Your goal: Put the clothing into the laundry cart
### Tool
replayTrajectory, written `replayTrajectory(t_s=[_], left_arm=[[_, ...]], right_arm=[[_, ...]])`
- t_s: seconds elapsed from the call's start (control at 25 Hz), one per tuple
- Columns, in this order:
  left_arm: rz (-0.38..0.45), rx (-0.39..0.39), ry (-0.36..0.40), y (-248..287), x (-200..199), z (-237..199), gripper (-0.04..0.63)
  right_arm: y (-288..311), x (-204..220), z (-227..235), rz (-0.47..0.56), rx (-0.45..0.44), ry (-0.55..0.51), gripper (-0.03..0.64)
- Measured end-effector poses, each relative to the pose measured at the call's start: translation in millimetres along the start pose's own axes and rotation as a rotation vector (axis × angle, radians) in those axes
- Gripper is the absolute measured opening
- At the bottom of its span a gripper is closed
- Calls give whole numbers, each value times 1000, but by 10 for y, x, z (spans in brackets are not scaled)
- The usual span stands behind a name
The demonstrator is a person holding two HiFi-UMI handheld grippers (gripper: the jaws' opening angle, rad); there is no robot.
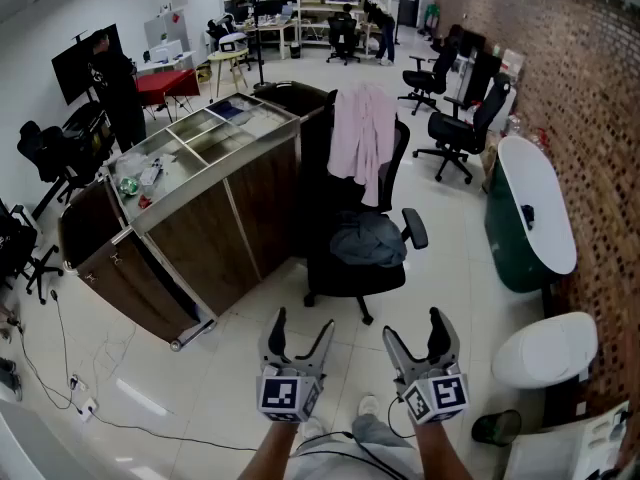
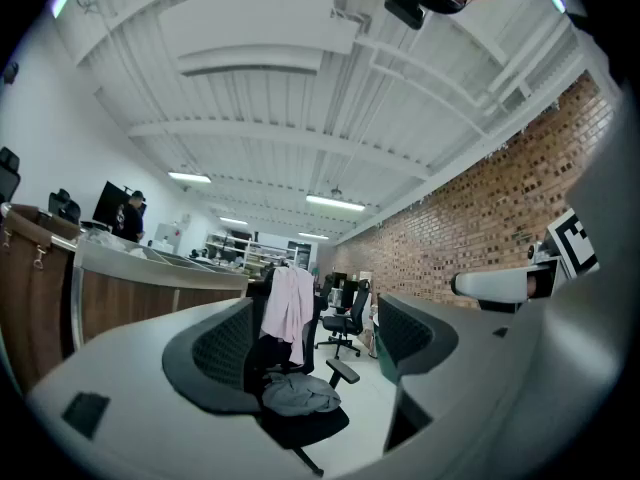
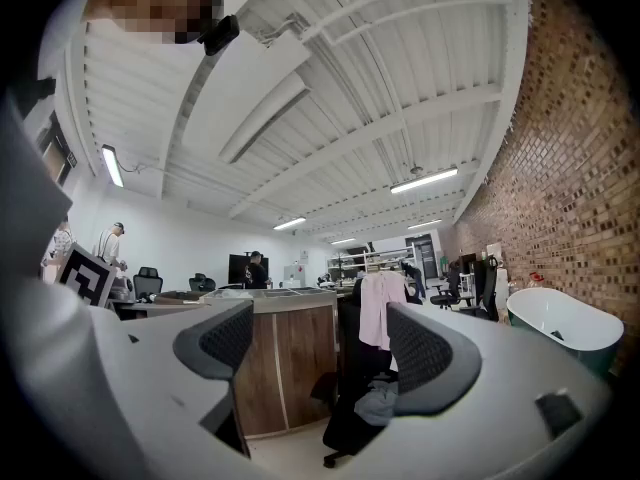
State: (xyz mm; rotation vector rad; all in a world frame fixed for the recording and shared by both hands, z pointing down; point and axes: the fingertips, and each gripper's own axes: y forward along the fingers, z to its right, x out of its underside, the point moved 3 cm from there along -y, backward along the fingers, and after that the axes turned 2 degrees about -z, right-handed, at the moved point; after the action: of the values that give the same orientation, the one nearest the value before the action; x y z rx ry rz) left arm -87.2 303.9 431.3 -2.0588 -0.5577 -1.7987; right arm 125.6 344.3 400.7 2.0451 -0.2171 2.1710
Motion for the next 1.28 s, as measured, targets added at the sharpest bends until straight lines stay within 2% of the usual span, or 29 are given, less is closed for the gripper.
replayTrajectory(t_s=[0.16,0.56,0.72,1.04,1.28], left_arm=[[7,-30,24,224,-100,23,380],[23,-51,108,876,-270,722,380],[39,-101,144,986,-231,851,380],[7,-82,156,1304,-329,1254,380],[-20,-51,152,1551,-209,1249,380]], right_arm=[[144,11,192,11,-19,28,454],[373,-189,1134,88,-81,81,454],[351,-136,1495,101,-70,87,453],[432,17,1833,89,-80,133,453],[614,153,1924,64,-73,127,453]])
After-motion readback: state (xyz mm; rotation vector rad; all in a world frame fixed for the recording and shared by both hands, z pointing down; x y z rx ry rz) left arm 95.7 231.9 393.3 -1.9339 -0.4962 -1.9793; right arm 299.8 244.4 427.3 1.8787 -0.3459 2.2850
